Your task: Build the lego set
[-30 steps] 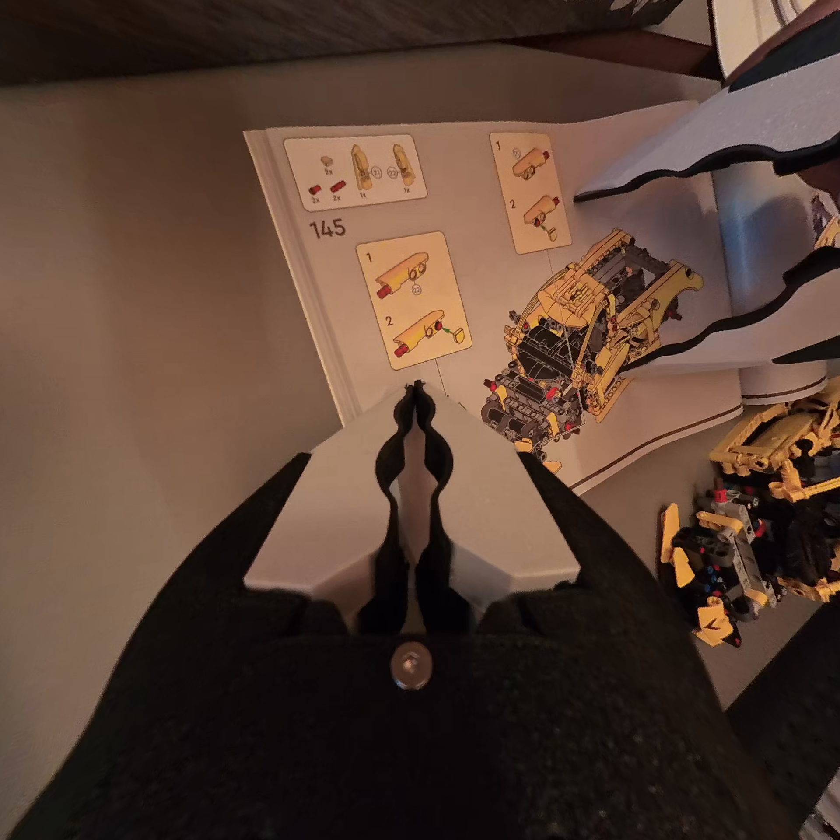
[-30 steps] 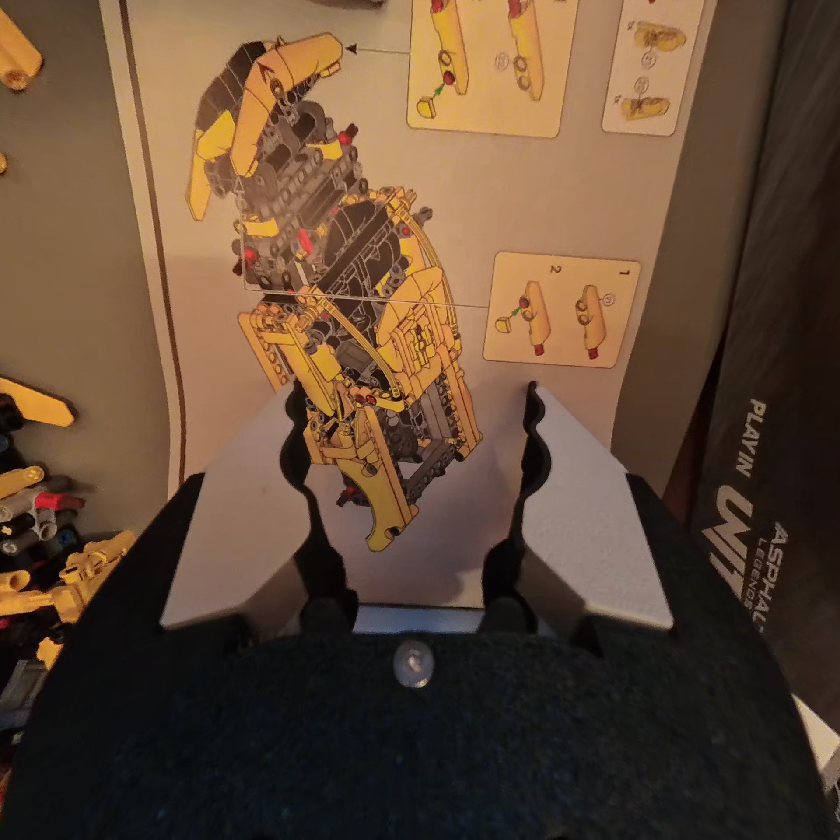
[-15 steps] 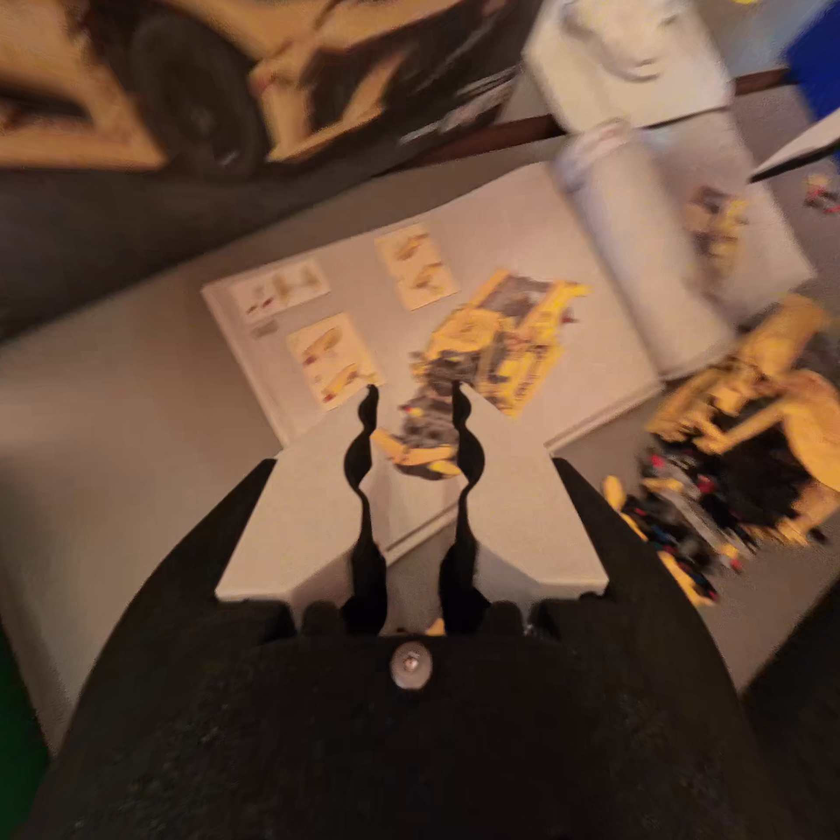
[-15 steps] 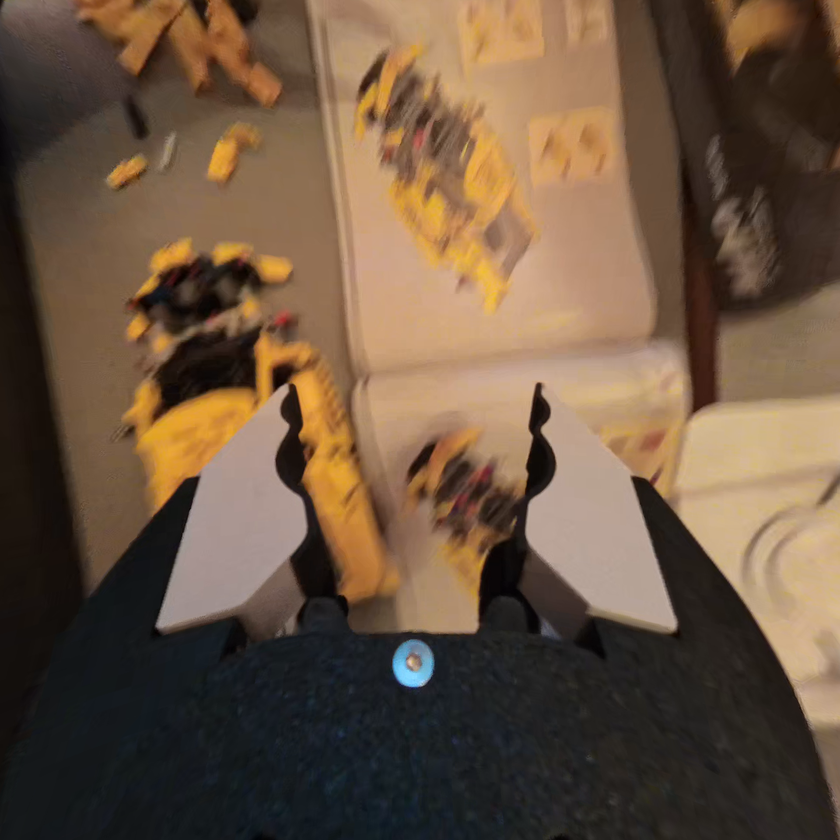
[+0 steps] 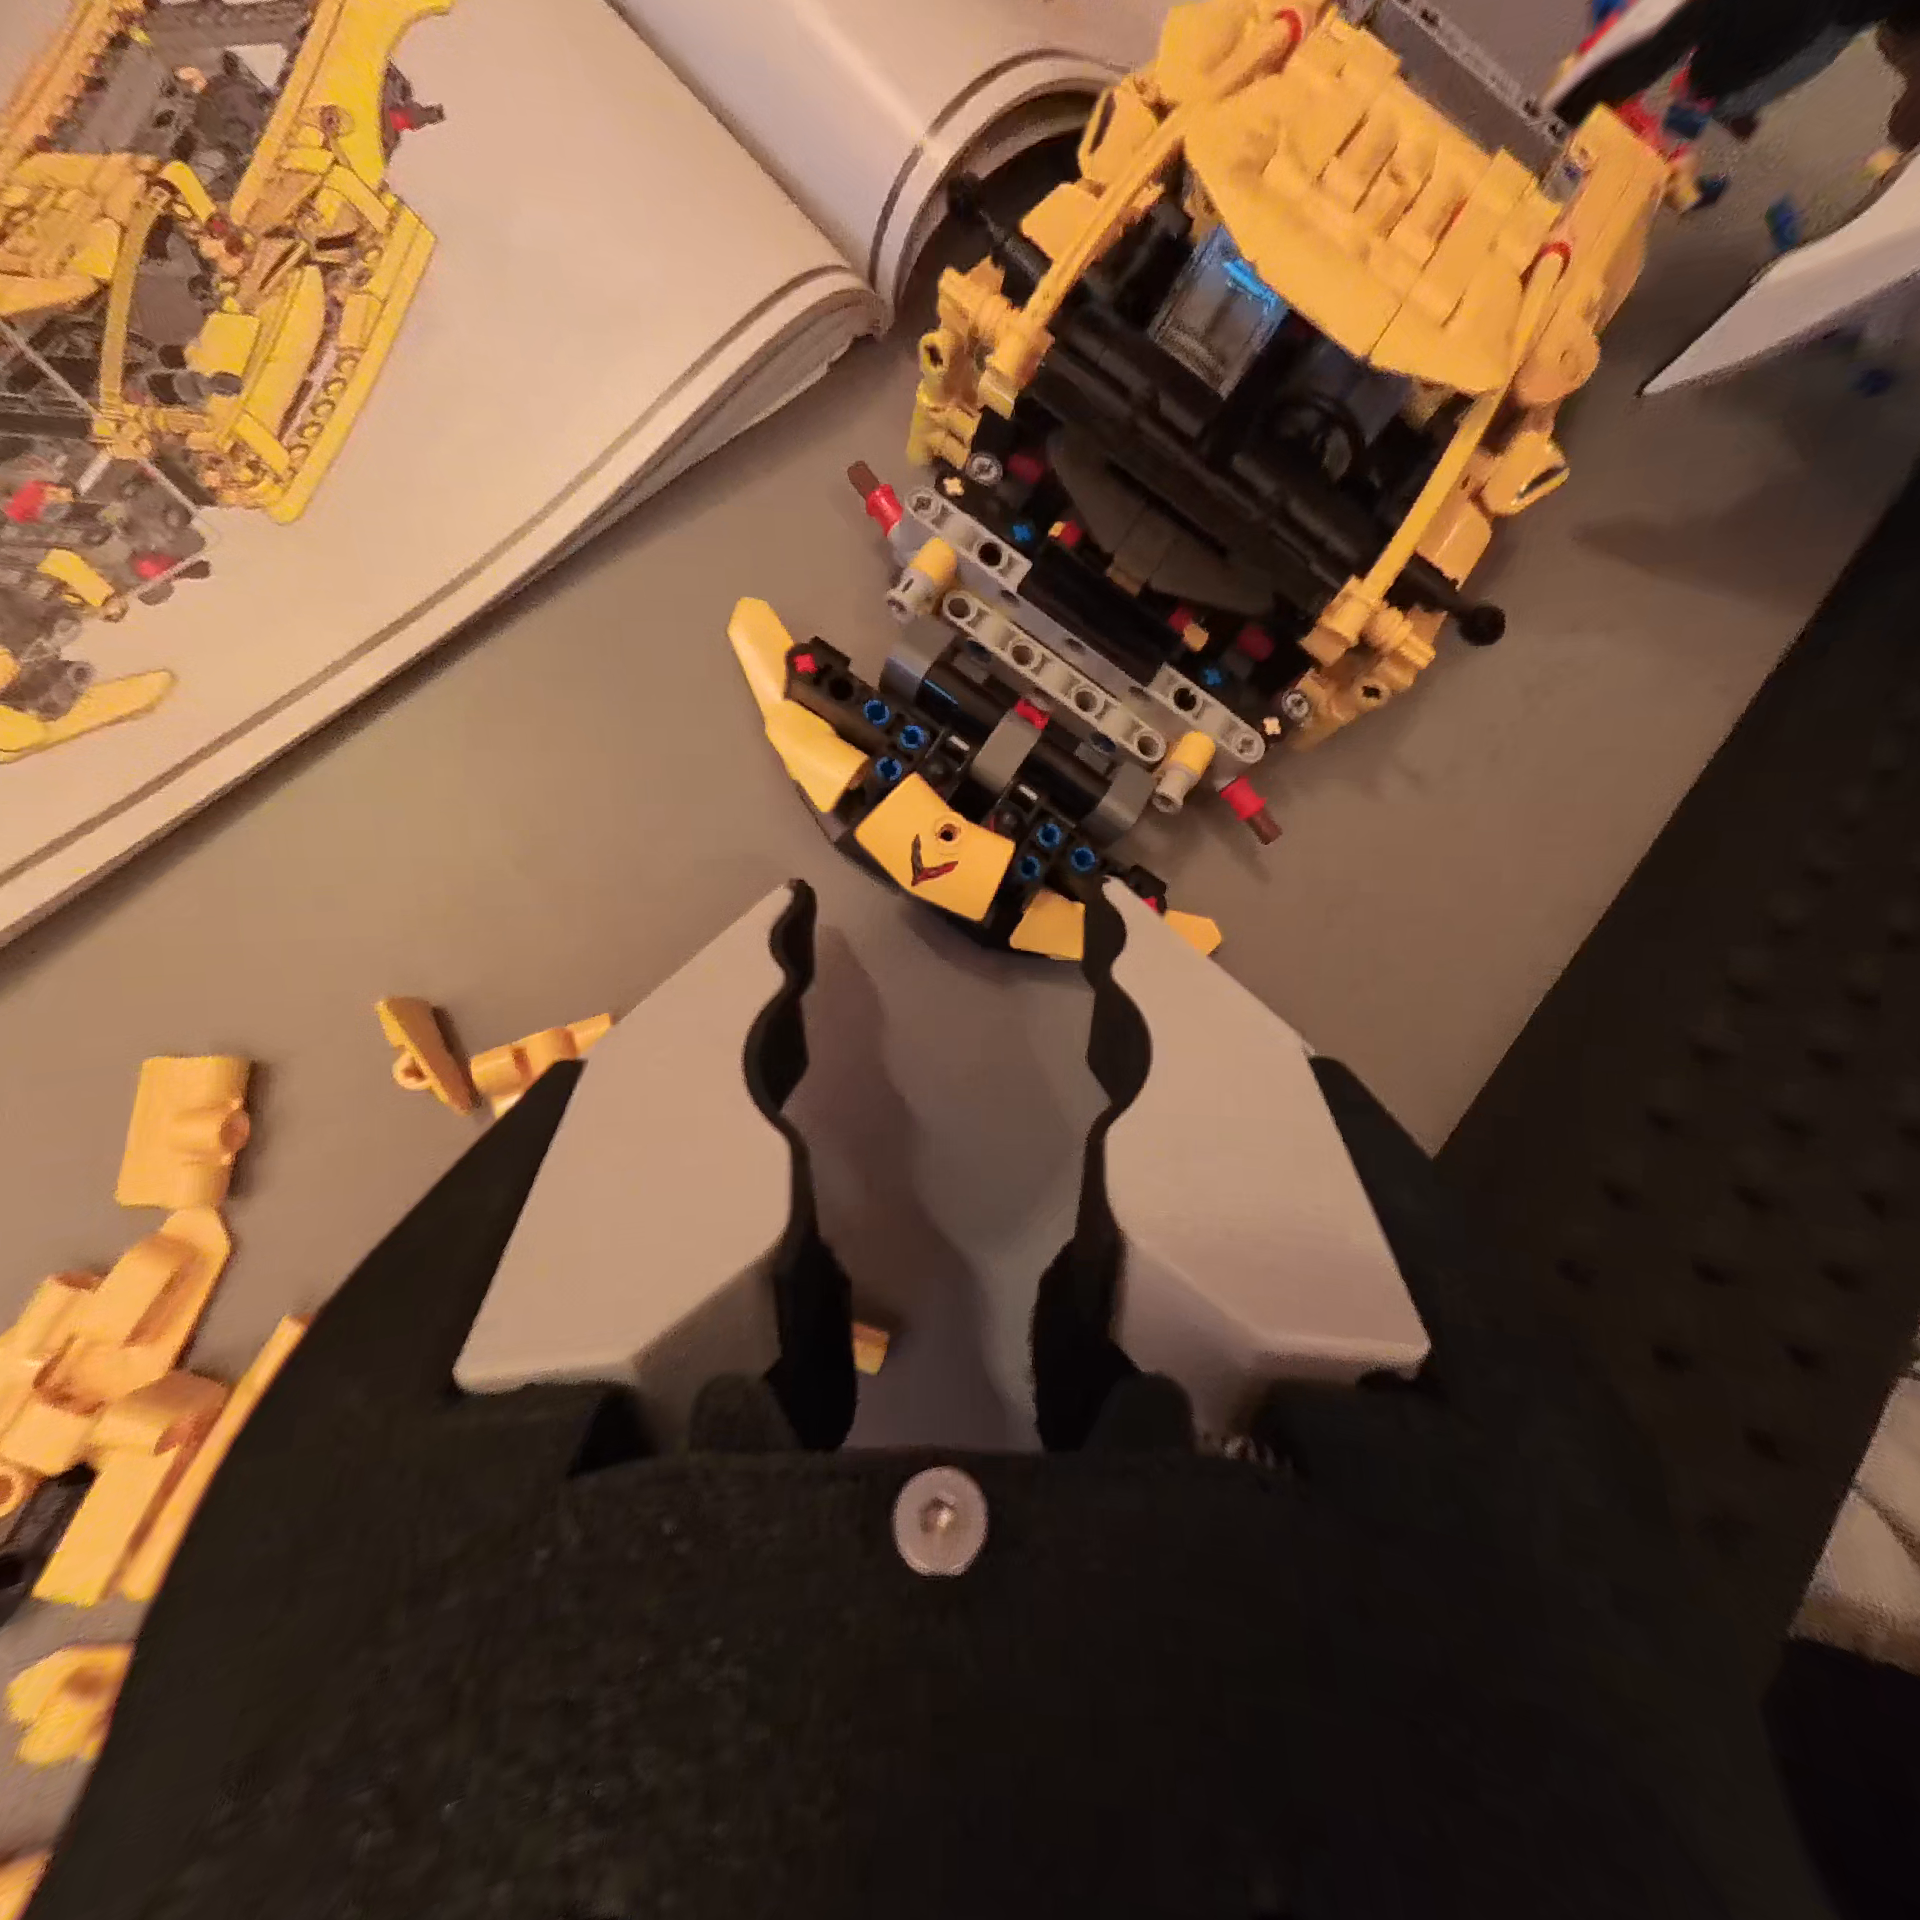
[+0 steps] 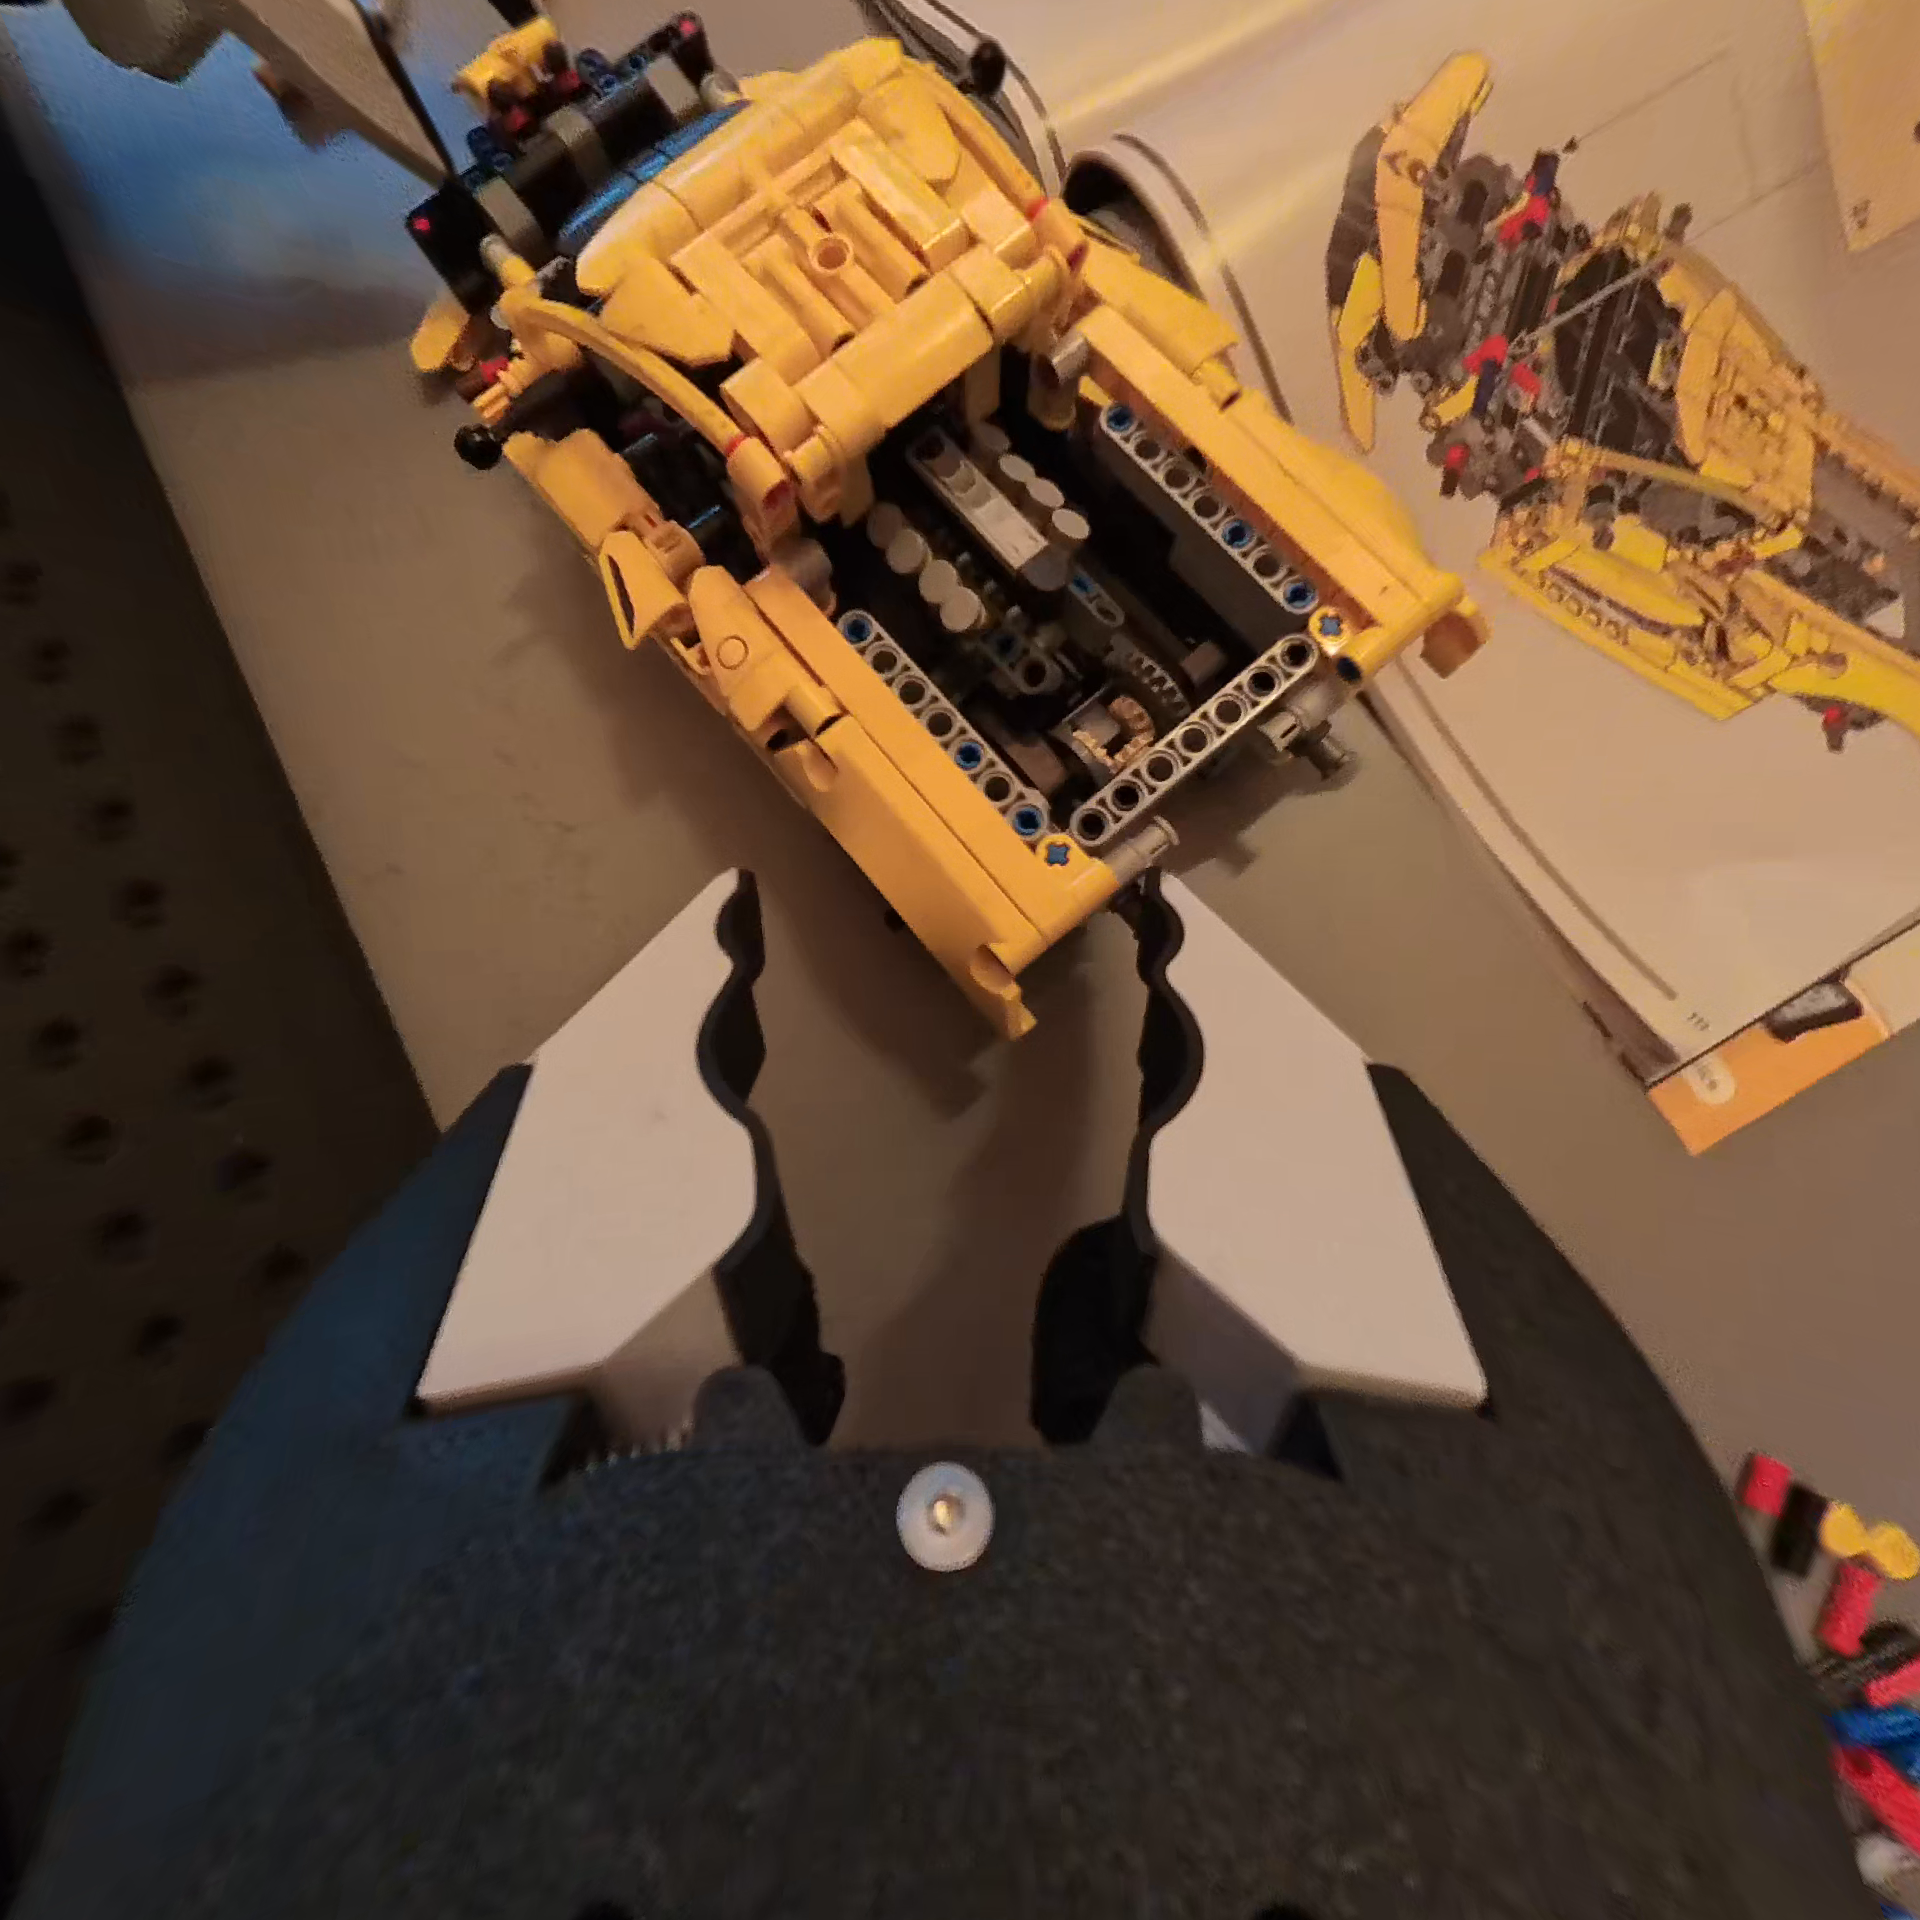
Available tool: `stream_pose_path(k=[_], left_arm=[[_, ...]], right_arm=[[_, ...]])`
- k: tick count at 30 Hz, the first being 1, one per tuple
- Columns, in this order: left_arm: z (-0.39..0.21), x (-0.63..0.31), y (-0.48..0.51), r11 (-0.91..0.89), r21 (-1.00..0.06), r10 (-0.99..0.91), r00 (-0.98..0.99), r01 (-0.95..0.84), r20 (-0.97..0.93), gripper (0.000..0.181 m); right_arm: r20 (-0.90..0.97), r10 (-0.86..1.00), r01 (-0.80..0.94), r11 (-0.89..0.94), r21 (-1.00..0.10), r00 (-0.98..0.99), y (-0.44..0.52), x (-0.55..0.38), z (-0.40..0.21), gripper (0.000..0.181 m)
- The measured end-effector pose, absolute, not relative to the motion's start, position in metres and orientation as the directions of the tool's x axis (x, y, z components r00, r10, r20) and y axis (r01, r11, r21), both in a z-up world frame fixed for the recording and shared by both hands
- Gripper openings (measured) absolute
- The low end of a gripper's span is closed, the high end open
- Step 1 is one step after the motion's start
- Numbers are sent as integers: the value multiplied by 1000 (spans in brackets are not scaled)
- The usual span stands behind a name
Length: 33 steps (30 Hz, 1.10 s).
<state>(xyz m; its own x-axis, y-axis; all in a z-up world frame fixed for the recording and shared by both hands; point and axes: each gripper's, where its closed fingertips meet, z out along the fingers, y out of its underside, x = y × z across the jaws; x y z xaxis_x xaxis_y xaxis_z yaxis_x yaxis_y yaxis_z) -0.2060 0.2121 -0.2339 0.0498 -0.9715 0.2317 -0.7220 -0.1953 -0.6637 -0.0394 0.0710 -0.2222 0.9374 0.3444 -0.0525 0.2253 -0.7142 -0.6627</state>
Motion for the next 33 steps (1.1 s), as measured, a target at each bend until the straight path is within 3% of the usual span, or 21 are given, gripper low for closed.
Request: stream_pose_path(k=[6,13,16,21,29,33], left_arm=[[-239,-197,221,-171,-661,-972,16,-730,234,42],[-222,-201,245,-228,-709,-962,42,-667,270,43],[-181,-235,272,-307,-795,-949,107,-523,296,43],[-134,-329,333,-227,-899,-942,319,-374,104,42],[-156,-381,359,-163,-815,-906,412,-555,-99,41],[-182,-382,346,-205,-741,-939,343,-640,-37,41]], right_arm=[[-41,254,165,-733,-660,966,65,-38,-223,60],[-139,197,46,-718,-694,970,73,-37,-214,69],[-186,149,-59,-606,-793,971,70,-27,-190,69],[-286,64,-254,-303,-918,956,64,-29,-160,66],[-273,-56,-278,-195,-941,961,69,-22,-156,59],[-258,-80,-269,-221,-937,963,68,-18,-164,54]])
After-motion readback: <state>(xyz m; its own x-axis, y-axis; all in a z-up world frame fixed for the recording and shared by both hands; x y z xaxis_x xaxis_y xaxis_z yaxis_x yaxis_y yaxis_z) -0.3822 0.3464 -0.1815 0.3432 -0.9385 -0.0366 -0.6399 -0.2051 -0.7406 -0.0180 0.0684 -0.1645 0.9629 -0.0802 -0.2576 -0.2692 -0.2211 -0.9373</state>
